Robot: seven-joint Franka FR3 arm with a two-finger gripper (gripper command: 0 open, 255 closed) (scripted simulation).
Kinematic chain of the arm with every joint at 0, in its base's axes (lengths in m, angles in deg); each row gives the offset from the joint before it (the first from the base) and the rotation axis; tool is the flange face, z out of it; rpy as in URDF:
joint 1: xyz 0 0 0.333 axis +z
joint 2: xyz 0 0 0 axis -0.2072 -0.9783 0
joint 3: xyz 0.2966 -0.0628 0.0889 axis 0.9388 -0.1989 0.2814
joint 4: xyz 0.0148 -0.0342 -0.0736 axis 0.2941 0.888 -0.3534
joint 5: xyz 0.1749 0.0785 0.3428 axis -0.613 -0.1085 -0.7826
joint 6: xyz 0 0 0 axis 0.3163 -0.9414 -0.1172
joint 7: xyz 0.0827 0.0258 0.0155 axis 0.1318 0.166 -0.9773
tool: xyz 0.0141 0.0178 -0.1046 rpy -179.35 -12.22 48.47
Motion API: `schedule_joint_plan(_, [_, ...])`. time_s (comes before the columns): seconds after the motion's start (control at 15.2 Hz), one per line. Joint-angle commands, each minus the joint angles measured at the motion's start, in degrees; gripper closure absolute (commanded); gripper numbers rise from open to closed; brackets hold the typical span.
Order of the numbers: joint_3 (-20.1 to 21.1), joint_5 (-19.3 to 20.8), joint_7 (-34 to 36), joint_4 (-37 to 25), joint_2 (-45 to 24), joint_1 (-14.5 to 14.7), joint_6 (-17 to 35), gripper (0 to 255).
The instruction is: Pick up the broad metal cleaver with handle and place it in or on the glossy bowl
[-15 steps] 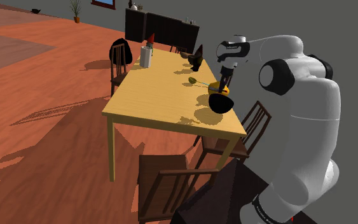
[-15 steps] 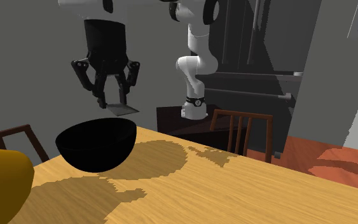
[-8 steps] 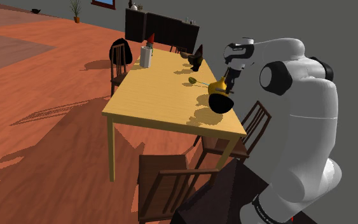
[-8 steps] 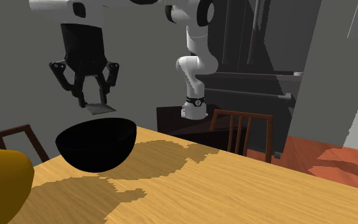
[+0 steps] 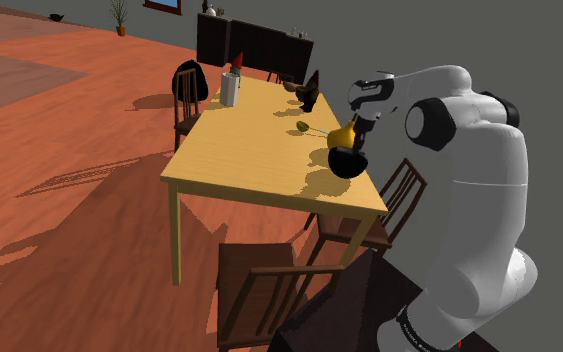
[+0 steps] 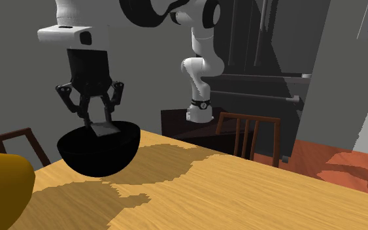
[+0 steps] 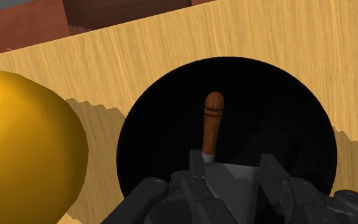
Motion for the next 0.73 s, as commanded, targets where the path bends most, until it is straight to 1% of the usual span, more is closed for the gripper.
schedule_joint_plan(0.0, [0.13, -0.21, -0.06, 0.81, -0.48, 0.00, 1.28, 255])
schedule_joint_plan(0.2, [0.33, -0.52, -0.21, 2.01, -1.21, -0.02, 3.17, 255])
schedule_joint_plan(0.66, [0.33, -0.52, -0.21, 2.01, -1.21, -0.02, 3.16, 255])
